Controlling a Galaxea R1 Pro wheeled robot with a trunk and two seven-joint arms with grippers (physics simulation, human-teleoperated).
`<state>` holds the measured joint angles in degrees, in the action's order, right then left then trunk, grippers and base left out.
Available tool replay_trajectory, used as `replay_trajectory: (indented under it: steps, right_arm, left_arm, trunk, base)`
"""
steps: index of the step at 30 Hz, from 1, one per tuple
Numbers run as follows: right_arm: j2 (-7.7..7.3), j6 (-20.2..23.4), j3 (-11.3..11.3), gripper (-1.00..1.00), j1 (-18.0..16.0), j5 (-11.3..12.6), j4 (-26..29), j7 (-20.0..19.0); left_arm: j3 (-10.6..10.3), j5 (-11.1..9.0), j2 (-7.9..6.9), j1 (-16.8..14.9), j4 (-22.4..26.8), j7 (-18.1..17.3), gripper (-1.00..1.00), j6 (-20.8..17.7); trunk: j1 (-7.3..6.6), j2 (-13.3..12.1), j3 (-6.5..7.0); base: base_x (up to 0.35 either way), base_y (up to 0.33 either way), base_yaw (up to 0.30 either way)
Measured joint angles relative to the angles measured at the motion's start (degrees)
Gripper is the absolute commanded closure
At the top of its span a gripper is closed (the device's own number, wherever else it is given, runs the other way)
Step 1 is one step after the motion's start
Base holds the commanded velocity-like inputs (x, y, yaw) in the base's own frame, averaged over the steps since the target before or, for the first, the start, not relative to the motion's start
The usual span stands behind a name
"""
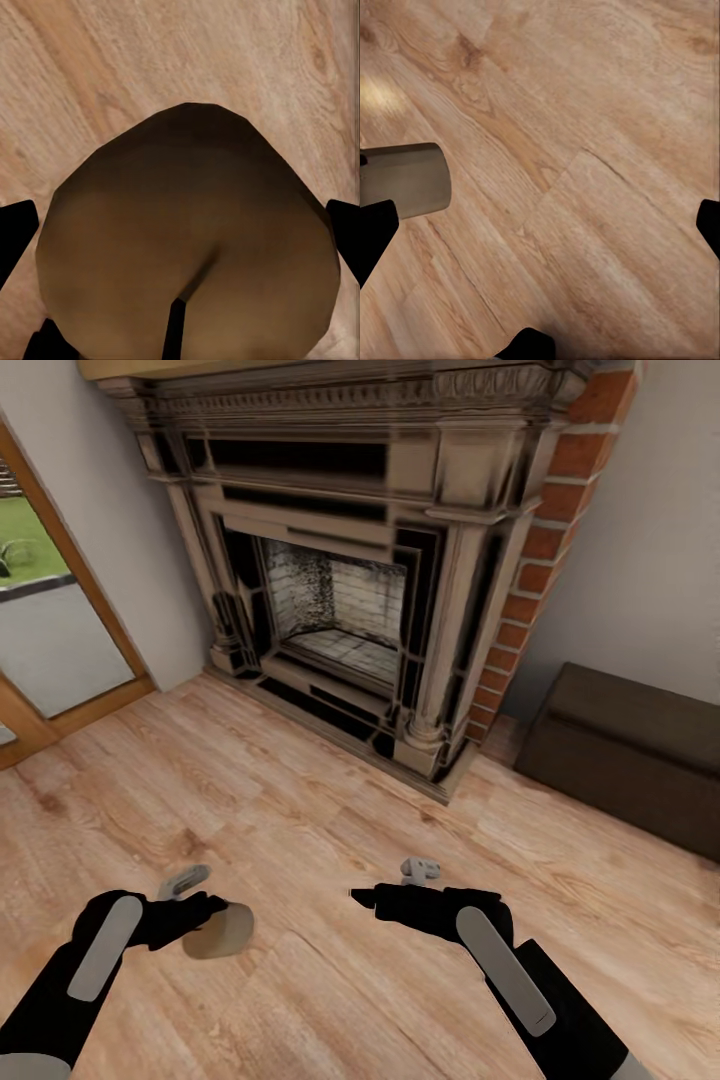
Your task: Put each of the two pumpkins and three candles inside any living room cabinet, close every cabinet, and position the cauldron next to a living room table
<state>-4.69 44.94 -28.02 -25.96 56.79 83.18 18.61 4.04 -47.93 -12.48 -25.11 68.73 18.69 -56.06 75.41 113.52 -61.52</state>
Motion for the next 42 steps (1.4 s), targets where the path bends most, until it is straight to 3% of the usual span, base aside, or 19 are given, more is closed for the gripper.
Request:
replay_trajectory:
  steps: [42]
  right_arm:
    - [-0.01,0.0,0.0,-1.00,0.0,0.0,-0.2,0.0]
  left_arm:
    - [-0.8,0.5,0.01,0.0,-0.1,0.1,1.00,0.1]
  trunk:
    - [0.00,0.0,0.00]
  base:
    - [-0.029,-0.327,-0.270]
